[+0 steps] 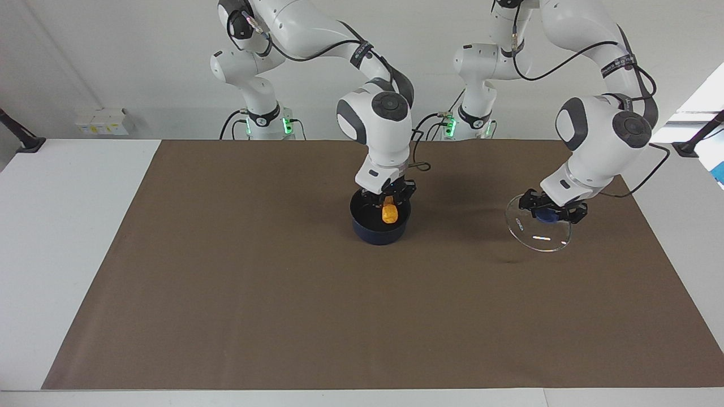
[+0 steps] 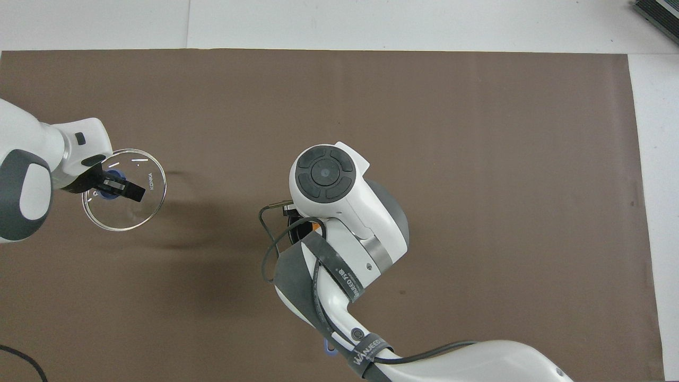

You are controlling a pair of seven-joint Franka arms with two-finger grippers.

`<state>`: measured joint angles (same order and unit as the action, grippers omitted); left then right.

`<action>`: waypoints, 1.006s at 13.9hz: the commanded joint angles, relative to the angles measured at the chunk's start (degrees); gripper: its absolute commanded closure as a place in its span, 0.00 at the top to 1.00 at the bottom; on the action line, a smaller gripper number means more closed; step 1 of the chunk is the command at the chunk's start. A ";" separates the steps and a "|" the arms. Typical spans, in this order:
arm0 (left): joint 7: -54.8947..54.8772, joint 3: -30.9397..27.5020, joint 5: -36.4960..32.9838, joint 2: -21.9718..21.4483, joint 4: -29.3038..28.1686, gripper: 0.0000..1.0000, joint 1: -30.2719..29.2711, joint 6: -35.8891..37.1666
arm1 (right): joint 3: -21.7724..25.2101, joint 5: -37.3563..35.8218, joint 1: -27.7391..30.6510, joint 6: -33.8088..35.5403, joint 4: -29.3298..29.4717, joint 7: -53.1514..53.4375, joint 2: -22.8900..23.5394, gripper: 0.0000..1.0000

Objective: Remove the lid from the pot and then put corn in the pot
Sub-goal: 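Set the lid down with the left gripper while the right gripper drops corn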

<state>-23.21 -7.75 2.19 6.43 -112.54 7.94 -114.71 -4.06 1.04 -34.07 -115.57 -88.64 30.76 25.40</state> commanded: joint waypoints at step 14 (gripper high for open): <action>-4.83 0.46 -0.52 -7.40 -24.32 1.00 -5.30 -20.47 | -0.16 0.63 1.11 -3.17 -4.79 -2.99 0.26 1.00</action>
<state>-28.32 -7.72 2.19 -0.79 -137.72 4.48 -134.68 -3.91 1.07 -33.85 -117.40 -92.76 29.51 26.16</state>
